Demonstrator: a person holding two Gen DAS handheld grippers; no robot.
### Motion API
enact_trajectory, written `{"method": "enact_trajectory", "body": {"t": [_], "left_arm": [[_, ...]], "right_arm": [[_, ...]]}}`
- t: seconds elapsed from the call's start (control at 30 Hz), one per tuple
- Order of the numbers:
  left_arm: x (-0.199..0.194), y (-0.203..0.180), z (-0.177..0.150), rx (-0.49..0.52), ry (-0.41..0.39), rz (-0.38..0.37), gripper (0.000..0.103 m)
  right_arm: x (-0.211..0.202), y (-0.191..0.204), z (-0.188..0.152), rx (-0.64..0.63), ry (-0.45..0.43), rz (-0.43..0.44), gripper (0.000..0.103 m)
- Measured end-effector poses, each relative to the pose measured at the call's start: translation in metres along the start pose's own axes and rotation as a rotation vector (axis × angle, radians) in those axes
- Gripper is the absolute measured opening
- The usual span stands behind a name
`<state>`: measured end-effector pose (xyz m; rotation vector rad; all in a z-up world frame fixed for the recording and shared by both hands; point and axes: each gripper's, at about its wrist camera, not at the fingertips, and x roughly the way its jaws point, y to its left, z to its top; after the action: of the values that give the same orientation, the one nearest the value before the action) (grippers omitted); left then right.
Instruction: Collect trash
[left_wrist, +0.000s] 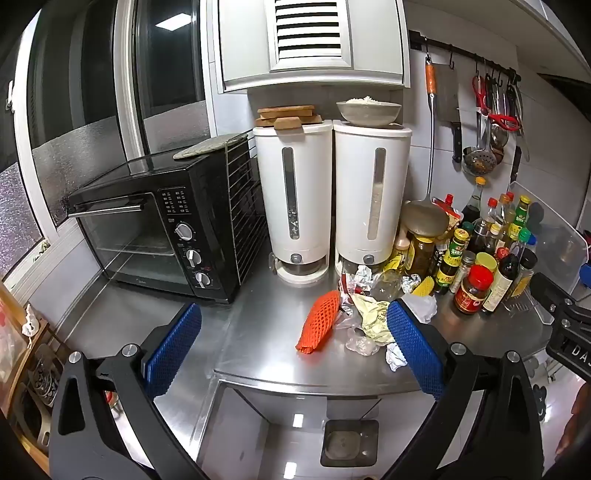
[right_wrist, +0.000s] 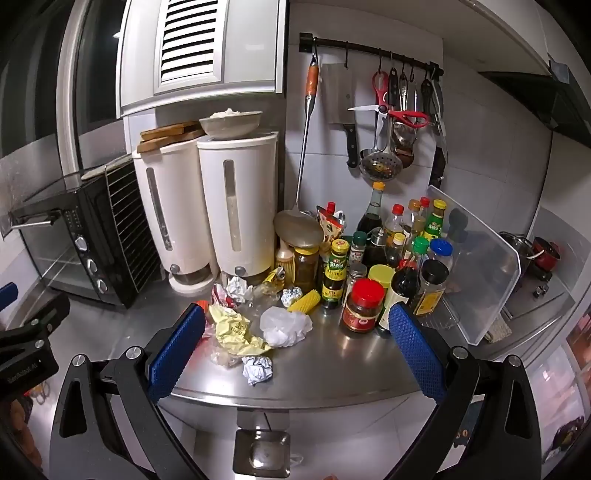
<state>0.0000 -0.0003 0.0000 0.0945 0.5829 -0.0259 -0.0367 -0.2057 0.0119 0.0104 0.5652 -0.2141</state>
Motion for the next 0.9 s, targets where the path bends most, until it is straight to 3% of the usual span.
{"method": "enact_trajectory", "body": {"t": [0.47,0.9], "left_arm": [[0.002,-0.002,0.005,-0.004,-0.007,-0.013,0.095],[-0.002,-0.002,0.004,0.001,-0.015,-0.014,0.095]], "right_arm": [[-0.005,-0.005,0.015,0.007,-0.012,-0.002,0.1],[-0.002,-0.005,0.004,0.017,-0.025,-0.004,0.1]]}}
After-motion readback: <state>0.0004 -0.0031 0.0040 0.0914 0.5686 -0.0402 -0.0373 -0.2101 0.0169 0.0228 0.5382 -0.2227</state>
